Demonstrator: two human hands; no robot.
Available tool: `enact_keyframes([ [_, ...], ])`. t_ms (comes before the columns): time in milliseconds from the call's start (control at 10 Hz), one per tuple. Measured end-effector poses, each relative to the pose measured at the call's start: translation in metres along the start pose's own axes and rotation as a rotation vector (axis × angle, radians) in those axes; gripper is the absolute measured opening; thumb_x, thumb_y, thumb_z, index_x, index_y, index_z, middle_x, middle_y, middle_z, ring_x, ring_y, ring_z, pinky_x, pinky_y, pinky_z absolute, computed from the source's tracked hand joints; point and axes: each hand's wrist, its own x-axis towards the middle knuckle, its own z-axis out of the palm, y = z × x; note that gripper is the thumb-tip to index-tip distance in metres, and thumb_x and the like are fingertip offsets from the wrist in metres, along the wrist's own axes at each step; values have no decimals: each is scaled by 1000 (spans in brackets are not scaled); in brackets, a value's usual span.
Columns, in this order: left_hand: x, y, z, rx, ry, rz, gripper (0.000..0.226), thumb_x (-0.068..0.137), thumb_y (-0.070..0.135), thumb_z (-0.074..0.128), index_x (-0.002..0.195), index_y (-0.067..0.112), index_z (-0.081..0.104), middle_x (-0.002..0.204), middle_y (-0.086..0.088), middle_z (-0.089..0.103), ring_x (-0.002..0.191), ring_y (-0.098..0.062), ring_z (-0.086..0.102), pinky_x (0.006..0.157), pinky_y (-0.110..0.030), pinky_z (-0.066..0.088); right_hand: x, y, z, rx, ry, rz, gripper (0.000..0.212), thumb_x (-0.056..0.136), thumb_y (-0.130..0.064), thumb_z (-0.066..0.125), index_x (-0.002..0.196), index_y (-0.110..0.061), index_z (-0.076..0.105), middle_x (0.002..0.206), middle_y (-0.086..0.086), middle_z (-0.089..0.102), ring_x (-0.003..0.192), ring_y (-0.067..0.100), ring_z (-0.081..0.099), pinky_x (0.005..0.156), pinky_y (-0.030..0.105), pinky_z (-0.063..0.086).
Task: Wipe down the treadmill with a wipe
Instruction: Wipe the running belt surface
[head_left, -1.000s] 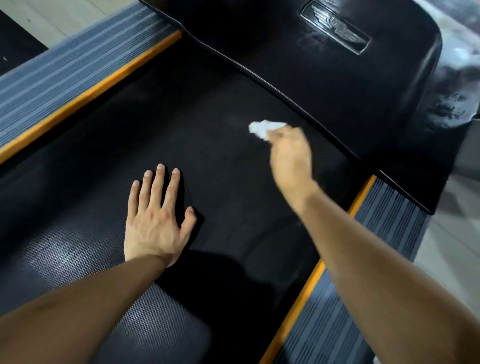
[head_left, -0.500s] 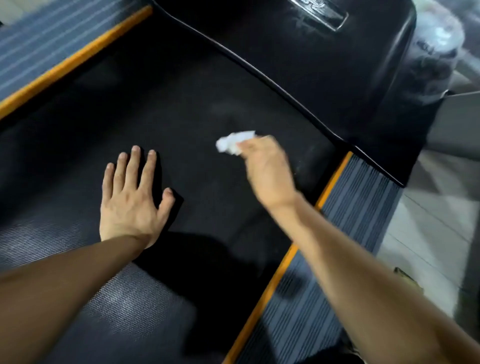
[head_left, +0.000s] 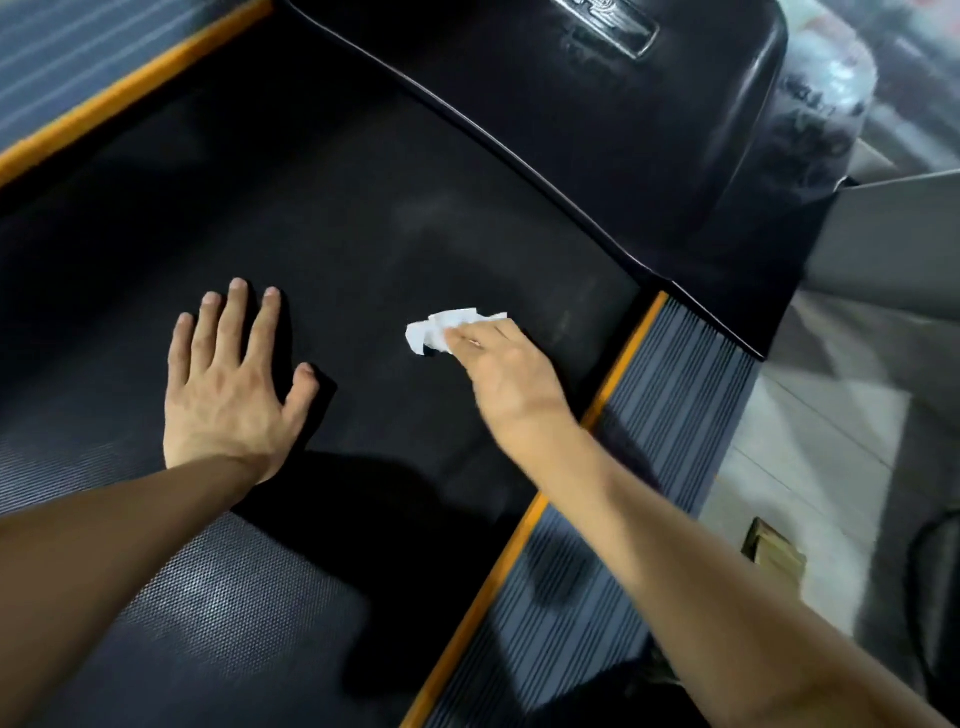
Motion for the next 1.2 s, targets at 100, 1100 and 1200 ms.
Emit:
enact_keyframes([
  [100, 0, 1, -1, -12, 9, 6, 77, 96, 57, 27, 163, 20, 19, 171, -10, 14, 158, -28, 7, 129, -45, 2, 15, 69, -21, -55, -50, 174, 27, 95, -2, 50, 109, -8, 73, 108, 13, 70, 102, 32, 64, 84, 40, 51],
  [1100, 0, 1, 1, -10, 23, 7, 76, 96, 56, 28, 163, 19, 20, 170, -11, 15, 158, -29, 9, 129, -46, 2, -5, 87, -30, -126, -10, 369, 22, 80, -7, 56, 85, -16, 76, 96, -1, 74, 100, 24, 66, 87, 29, 46],
  [1200, 1, 0, 2, -12, 22, 5, 76, 96, 56, 29, 162, 19, 20, 170, -11, 16, 158, -30, 10, 129, -46, 3, 4, 90, -26, -128, -7, 586, 28, 90, 4, 49, 108, -1, 70, 110, 16, 64, 106, 35, 60, 84, 37, 49],
])
